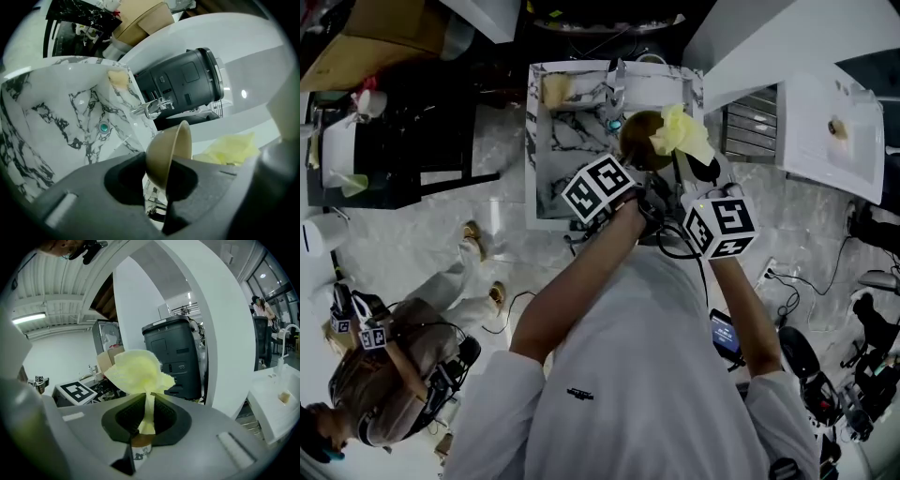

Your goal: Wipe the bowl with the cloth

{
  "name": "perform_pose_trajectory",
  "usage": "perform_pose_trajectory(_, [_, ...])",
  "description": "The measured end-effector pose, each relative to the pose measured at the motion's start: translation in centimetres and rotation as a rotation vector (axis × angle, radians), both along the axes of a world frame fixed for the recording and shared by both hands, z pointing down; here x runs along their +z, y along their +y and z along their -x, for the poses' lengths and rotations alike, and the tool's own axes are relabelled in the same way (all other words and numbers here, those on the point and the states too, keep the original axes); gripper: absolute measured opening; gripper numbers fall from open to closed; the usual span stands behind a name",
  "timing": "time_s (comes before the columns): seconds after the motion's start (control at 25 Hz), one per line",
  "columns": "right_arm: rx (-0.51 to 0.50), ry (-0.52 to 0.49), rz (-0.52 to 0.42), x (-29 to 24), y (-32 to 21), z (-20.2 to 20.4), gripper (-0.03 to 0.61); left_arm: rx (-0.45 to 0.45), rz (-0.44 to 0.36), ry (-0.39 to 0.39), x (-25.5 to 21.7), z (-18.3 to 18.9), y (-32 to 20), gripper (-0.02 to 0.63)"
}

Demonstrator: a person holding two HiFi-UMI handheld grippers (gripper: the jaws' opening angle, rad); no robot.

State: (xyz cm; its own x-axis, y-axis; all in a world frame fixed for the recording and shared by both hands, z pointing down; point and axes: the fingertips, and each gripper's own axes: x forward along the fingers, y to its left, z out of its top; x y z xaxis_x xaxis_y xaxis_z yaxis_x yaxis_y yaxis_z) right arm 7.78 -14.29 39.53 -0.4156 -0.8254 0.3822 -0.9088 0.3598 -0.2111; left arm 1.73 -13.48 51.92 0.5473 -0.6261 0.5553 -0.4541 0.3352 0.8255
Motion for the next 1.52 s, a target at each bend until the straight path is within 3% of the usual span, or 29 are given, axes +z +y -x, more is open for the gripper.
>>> perform_pose_trajectory(0.32, [-0.025,-0.024,0.035,3.3,-2.8,-2.7,0.034,-0.161,0.023,0.021,3.9,-1.8,-2.6,0.058])
perform_pose_trajectory(0.52, [-0.063,-0.002,0.041,5.6,-4.3,-3.5,0.034,-0.196,0.035,0.002,6.4,-2.5,-4.9,0.058])
perform_pose_trajectory(0.8, [-0.089,0.008,0.091,9.2,-6.0,-3.7,0.034,-0.277,0.052,0.048,9.7,-3.7,-7.8,0.059])
perform_pose_trajectory(1.0, [-0.092,0.029,0.076,9.9,-6.1,-3.6,0.034,-0.338,0.039,0.057,10.2,-3.3,-8.6,0.06])
perform_pose_trajectory(1.52, [-0.086,0.016,0.089,11.1,-8.0,-4.3,0.034,-0.383,0.038,0.076,11.7,-4.3,-11.0,0.087])
